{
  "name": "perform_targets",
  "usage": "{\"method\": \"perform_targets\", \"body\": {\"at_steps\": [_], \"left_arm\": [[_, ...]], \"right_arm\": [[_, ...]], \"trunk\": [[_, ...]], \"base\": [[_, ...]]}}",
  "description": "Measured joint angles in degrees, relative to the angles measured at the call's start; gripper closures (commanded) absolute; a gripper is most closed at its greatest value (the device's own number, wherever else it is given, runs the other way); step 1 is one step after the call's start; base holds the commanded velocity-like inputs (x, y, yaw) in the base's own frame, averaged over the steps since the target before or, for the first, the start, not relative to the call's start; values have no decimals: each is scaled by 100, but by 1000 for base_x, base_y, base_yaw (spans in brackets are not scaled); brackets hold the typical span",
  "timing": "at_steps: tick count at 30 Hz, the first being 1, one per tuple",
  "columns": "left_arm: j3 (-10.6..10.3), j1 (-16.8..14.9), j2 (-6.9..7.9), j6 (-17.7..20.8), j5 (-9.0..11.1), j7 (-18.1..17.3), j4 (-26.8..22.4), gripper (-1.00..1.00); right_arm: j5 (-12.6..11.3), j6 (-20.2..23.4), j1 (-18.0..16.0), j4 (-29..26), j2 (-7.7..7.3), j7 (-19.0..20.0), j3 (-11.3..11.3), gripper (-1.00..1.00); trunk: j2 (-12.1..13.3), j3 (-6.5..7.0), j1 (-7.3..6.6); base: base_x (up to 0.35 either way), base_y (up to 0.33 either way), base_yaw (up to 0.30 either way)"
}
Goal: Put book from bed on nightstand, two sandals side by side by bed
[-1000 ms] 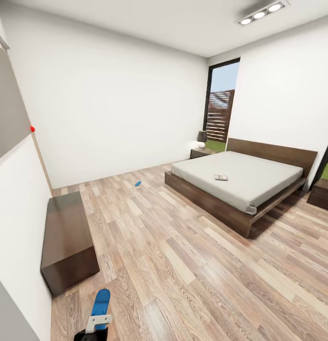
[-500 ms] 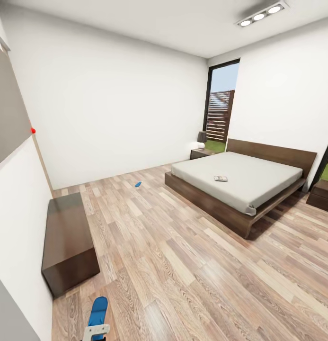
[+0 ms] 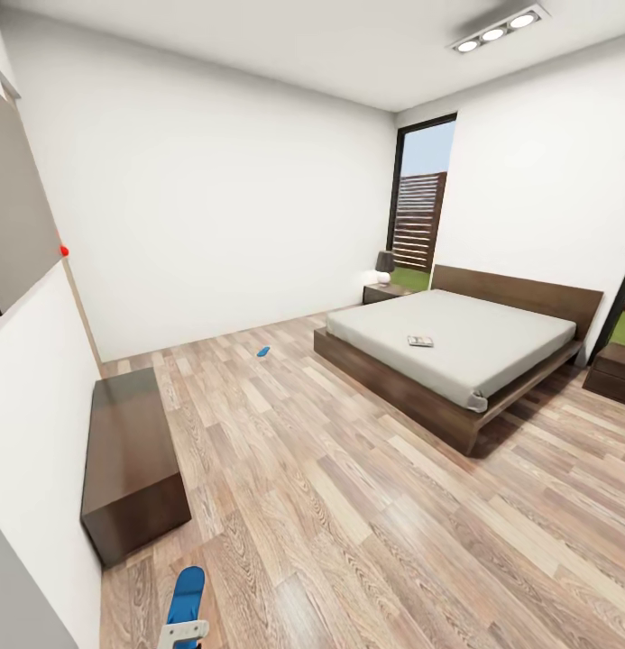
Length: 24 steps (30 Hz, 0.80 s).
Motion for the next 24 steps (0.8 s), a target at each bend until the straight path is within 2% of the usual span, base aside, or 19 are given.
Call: {"method": "perform_targets", "body": {"at_steps": [10,24], "left_arm": [[1,53,0,-13,-26,0,1,100],[-8,81,-1,-134,-38,-1,6,100]], "right_arm": [[0,0,1,8,10,3,7,-100],[1,0,1,8,-2,9,25,-100]], "trunk": [[0,0,0],[0,0,0]], "base": [[0,0,-50],[0,0,-243]]}}
